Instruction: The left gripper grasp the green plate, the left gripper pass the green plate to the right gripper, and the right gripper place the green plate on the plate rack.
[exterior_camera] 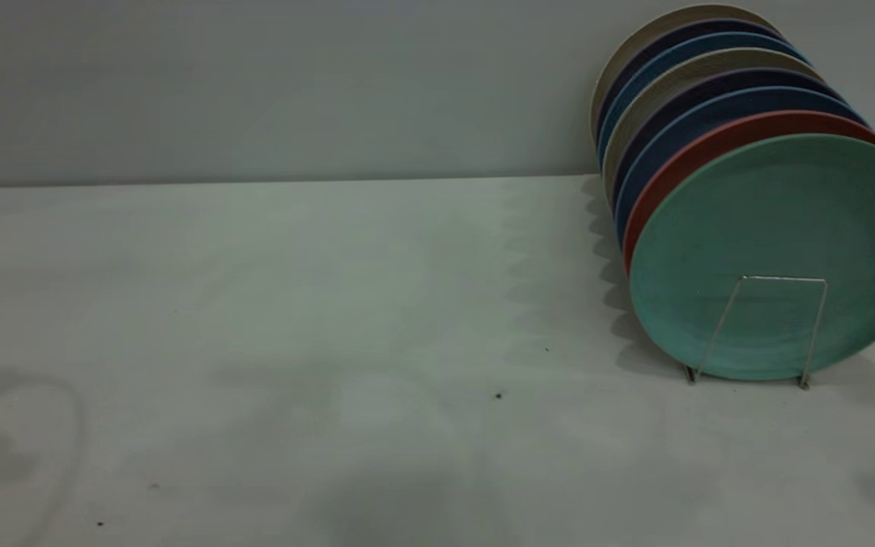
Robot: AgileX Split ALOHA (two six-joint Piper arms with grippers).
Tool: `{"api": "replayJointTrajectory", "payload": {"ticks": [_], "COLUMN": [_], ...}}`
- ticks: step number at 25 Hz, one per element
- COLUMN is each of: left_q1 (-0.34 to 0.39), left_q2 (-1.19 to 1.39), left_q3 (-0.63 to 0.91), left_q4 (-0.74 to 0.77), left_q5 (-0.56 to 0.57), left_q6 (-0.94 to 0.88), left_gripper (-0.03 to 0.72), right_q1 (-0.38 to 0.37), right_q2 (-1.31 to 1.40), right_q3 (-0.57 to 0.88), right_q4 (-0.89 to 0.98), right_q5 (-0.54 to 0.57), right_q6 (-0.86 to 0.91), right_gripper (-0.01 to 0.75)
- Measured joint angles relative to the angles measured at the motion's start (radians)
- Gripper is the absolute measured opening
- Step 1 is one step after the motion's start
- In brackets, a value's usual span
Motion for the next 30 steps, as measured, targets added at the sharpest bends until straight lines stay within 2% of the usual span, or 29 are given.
{"api": "replayJointTrajectory", "payload": {"ticks": [2,9,12,16,20,24,30], "left_q1": [0.000,0.000,0.000,0.000,0.000,0.000,-0.091], "left_q2": [-0.104,-0.626,-0.834,-1.042,-1.145,-1.203,-1.286], "left_q3": [0.063,0.336,0.419,0.495,0.540,0.589,0.671], "left_q4": [-0.004,-0.090,-0.090,-0.089,-0.087,-0.067,-0.021], "left_q5": [0.003,-0.102,-0.086,-0.005,0.072,0.083,0.087], "left_q6": [0.000,-0.002,-0.002,-0.019,-0.028,0.010,0.026], "left_gripper": [0.499,0.499,0.499,0.499,0.499,0.499,0.499], "right_q1": [0.000,0.000,0.000,0.000,0.000,0.000,0.000], "right_q2": [-0.109,-0.457,-0.571,-0.718,-0.873,-1.057,-1.190], "right_q3": [0.078,0.353,0.448,0.552,0.641,0.689,0.691], "right_q4": [0.008,0.009,0.019,0.050,0.086,0.101,0.104], "right_q5": [0.005,0.019,0.019,0.002,-0.009,-0.025,-0.032], "right_q6": [-0.018,-0.045,-0.051,-0.082,-0.131,-0.172,-0.184], "right_gripper": [0.506,0.505,0.505,0.505,0.505,0.505,0.505]}}
